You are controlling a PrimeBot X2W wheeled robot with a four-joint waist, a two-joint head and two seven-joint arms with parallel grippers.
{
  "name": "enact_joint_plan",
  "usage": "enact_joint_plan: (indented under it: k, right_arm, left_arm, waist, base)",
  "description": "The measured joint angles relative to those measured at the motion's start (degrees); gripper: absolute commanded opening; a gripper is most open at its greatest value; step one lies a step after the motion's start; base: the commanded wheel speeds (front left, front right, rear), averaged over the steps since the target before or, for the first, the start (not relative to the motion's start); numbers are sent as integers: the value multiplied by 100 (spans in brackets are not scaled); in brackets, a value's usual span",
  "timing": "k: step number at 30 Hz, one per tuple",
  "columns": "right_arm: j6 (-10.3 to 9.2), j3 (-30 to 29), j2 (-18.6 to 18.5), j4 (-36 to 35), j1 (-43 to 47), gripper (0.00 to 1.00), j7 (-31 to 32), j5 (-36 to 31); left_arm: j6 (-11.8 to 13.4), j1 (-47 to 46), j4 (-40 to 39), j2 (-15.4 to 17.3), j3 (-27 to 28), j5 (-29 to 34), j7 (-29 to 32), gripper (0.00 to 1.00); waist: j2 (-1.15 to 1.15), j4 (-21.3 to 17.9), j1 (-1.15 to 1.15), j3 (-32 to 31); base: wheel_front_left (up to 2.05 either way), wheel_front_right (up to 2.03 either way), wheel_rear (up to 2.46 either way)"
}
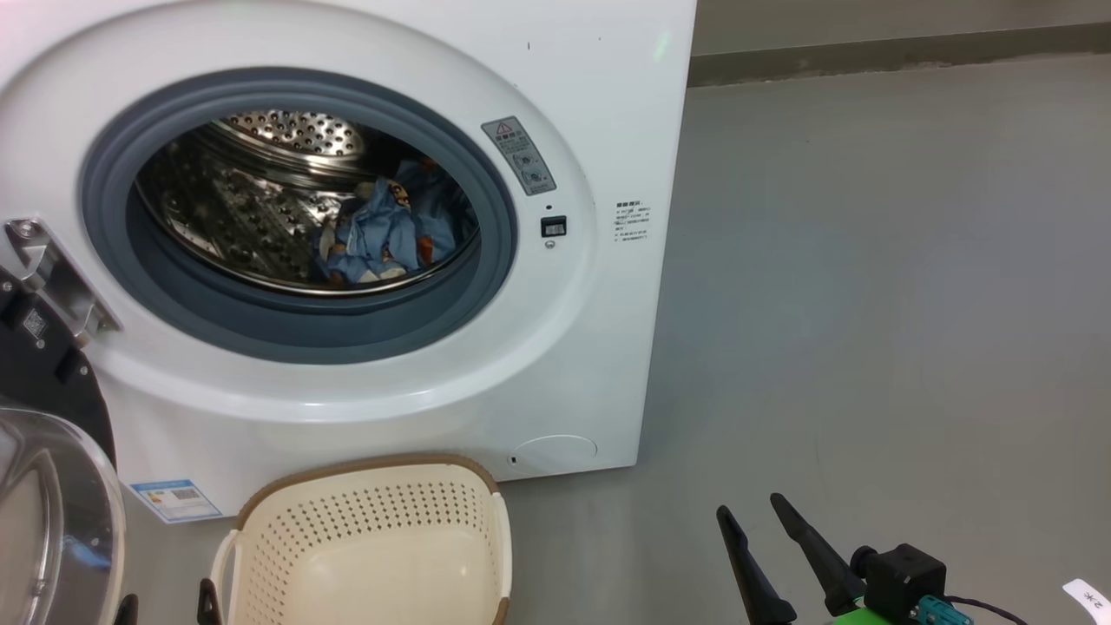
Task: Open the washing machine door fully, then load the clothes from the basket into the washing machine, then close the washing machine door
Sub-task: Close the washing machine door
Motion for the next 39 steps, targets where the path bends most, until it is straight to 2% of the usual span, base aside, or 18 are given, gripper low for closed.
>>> enact_joint_plan:
  k: [39]
  right_arm:
    - [0,-92,2,2,-3,100,0,-144]
  left_arm:
    - [-111,-15,156,-176,170,218,-1,100]
  waist:
    - [0,42,0,87]
  base:
    - [0,0,0]
